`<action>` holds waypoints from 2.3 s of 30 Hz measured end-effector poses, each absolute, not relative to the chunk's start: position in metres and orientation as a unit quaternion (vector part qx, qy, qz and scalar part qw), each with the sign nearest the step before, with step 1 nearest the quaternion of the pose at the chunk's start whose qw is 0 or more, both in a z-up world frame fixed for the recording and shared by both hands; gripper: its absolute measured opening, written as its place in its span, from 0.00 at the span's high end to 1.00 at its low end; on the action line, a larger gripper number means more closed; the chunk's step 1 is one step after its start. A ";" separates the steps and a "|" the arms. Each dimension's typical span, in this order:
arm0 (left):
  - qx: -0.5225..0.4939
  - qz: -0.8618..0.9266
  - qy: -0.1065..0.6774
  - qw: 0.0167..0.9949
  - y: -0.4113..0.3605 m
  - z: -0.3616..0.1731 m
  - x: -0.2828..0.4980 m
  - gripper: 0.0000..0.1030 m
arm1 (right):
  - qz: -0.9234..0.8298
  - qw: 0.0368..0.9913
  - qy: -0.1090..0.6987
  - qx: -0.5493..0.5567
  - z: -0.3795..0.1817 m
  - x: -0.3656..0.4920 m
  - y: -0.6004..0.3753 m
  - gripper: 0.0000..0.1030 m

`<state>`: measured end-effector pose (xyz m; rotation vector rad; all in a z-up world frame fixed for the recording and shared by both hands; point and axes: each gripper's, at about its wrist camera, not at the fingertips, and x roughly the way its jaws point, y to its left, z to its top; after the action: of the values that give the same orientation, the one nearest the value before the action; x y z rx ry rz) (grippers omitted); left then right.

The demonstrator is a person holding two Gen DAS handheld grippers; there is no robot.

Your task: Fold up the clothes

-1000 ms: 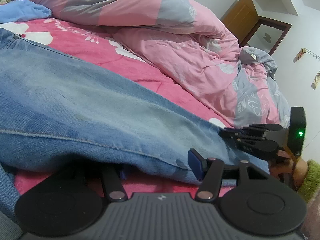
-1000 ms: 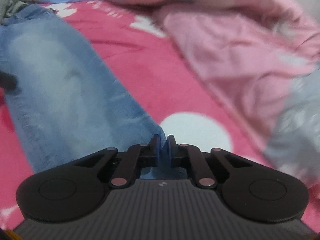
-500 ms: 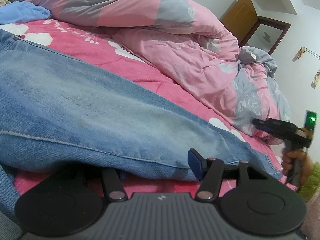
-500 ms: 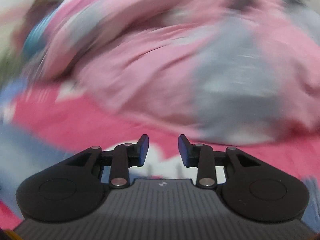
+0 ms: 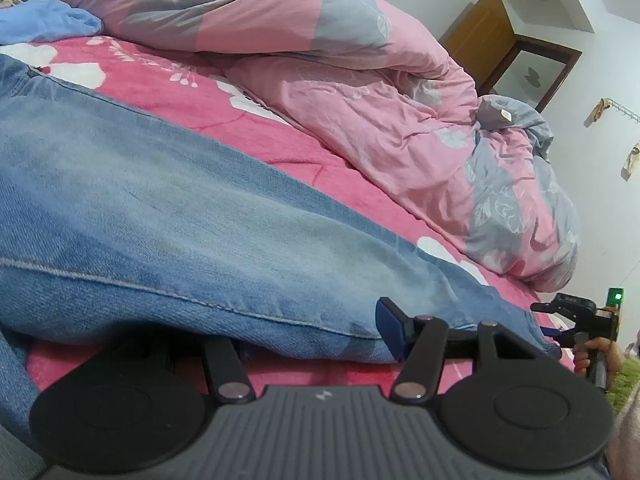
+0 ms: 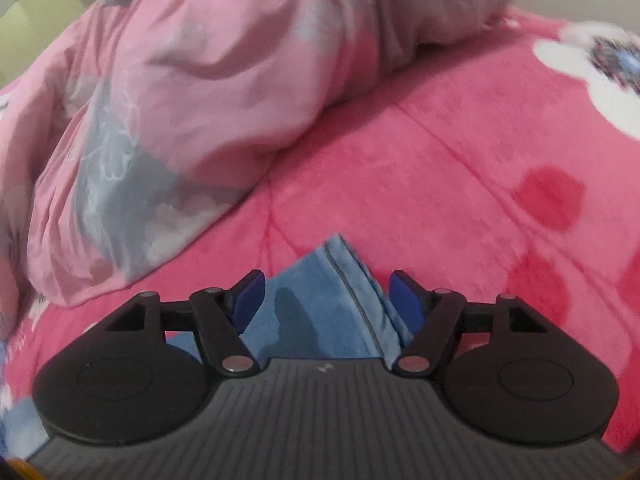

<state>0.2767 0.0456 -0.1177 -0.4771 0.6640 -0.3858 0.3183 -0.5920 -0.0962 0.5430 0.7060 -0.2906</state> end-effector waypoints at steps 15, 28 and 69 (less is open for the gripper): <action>-0.233 -0.188 0.320 0.899 0.047 -0.118 0.278 0.42 | -0.167 0.935 0.306 0.064 -0.076 0.325 -0.550 0.97; -0.233 -0.188 0.321 0.899 0.047 -0.118 0.277 0.42 | -0.136 0.935 0.324 0.050 -0.080 0.337 -0.521 0.60; -0.118 -0.095 0.300 0.942 0.117 -0.084 0.180 0.32 | 0.159 0.872 0.458 -0.072 -0.069 0.257 -0.277 0.66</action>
<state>0.1796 0.1166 -0.0841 -0.2410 0.6113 -0.1933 0.2572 -0.2765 -0.0687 -0.1506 0.9566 0.3322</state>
